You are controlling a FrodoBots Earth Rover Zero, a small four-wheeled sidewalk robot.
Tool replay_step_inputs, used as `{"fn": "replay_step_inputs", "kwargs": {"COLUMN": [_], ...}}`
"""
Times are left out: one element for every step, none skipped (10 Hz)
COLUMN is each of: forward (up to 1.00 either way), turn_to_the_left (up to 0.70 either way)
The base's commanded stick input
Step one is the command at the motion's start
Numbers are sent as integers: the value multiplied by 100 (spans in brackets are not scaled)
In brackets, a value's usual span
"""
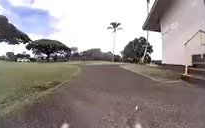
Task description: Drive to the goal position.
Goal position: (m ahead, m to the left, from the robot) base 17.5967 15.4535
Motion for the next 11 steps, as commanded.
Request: {"fn": "replay_step_inputs", "kwargs": {"forward": [70,70,70,70,70,70,70,70,70,70,70], "turn_to_the_left": [0,0,0,0,0,0,0,0,0,0,0]}}
